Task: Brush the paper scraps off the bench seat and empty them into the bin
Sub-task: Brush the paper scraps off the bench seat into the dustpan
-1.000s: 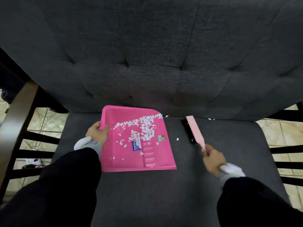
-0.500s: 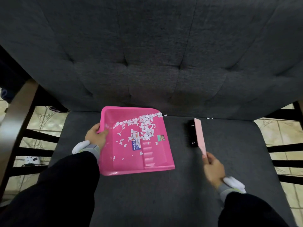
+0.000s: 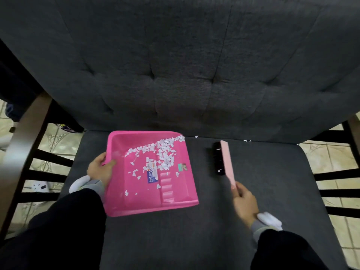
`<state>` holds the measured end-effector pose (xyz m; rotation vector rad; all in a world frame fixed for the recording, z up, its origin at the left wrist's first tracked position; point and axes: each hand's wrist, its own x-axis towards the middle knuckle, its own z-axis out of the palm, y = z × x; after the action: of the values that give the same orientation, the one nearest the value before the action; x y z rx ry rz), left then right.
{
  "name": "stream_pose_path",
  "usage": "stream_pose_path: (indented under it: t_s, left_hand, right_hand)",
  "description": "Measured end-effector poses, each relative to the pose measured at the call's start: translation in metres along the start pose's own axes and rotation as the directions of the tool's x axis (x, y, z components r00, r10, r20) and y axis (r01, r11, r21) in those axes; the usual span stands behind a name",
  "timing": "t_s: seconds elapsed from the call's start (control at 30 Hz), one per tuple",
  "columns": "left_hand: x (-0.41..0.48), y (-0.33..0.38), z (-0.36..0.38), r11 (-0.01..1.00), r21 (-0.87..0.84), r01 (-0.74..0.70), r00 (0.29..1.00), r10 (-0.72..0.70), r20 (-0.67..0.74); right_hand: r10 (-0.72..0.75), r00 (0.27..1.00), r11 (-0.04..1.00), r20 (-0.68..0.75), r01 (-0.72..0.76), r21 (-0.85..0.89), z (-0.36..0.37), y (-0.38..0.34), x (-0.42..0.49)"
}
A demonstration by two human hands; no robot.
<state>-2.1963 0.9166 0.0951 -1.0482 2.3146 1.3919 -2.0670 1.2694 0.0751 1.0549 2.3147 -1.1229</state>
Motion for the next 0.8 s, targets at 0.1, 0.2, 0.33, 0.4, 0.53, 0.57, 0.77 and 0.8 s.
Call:
stream_pose_path:
  t_s: [0.1, 0.2, 0.33, 0.4, 0.53, 0.57, 0.77, 0.8]
  left_hand:
    - [0.011, -0.005, -0.03, 1.0, 0.02, 0.023, 0.999, -0.022, -0.043]
    - [0.021, -0.01, -0.053, 0.998, 0.039, 0.042, 0.996, -0.038, -0.085]
    - [0.025, -0.015, -0.062, 0.998, 0.052, 0.043, 0.993, -0.037, -0.112]
    - [0.022, -0.018, -0.058, 0.998, 0.032, 0.055, 0.992, -0.051, -0.112]
    - [0.016, -0.02, -0.04, 0.998, 0.026, 0.061, 0.996, -0.059, -0.073]
    - [0.014, -0.019, -0.035, 0.998, 0.027, 0.062, 0.997, -0.06, -0.055]
    - [0.015, -0.006, -0.019, 0.996, 0.089, 0.009, 0.99, -0.022, 0.142]
    - [0.015, -0.002, -0.013, 0.991, 0.13, -0.004, 0.977, -0.024, 0.213]
  right_hand:
    - [0.025, 0.999, 0.996, -0.04, -0.029, -0.087, -0.017, 0.002, 0.011]
    - [0.051, 0.997, 0.983, -0.064, -0.062, -0.174, -0.023, 0.003, 0.021]
    - [0.092, 0.993, 0.965, -0.068, -0.106, -0.241, -0.013, -0.004, 0.027]
    - [0.068, 0.996, 0.958, -0.065, -0.084, -0.273, 0.002, -0.013, 0.023]
    - [-0.071, 0.99, 0.935, 0.122, 0.109, -0.339, 0.043, -0.03, -0.002]
    - [-0.1, 0.978, 0.936, 0.183, 0.155, -0.317, 0.049, -0.032, -0.007]
    - [-0.011, 1.0, 0.981, 0.013, 0.013, -0.196, 0.014, -0.034, 0.01]
    - [0.037, 0.997, 0.982, -0.068, -0.049, -0.182, -0.002, -0.033, 0.019]
